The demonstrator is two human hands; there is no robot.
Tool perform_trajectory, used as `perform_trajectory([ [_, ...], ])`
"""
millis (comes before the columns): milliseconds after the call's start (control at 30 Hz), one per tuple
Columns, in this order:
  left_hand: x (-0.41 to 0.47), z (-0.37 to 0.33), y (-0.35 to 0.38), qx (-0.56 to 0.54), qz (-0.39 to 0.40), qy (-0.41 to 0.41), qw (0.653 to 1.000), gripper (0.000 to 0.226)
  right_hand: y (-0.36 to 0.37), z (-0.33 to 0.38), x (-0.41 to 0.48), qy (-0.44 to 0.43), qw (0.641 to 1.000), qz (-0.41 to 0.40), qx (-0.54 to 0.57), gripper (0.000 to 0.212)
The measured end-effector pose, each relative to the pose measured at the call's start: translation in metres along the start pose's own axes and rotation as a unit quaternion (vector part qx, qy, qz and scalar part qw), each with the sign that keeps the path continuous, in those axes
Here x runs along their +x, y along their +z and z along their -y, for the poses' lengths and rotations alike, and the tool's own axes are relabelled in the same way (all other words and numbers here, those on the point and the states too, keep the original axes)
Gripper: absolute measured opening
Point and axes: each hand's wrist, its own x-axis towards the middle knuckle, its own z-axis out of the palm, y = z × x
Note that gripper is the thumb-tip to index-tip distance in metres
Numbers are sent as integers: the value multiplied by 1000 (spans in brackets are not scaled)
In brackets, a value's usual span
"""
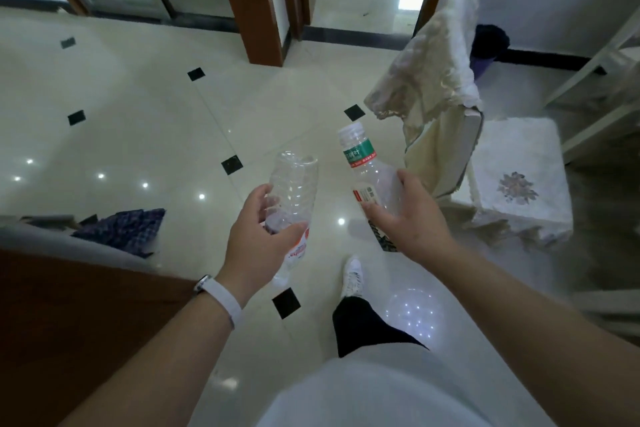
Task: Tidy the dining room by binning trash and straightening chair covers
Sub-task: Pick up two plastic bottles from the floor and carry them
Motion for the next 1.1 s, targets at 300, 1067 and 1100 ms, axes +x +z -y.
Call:
perform_trajectory([
  [300,157,-87,25,55,-3,37,998,73,-41,27,169,-30,998,-29,41,42],
  [1067,531,-180,5,-29,118,77,990,72,-29,119,451,77,982,-174,1,46],
  [1100,549,-187,0,-28,126,79,988,71,-28,130,466,78,981,-176,-10,48],
])
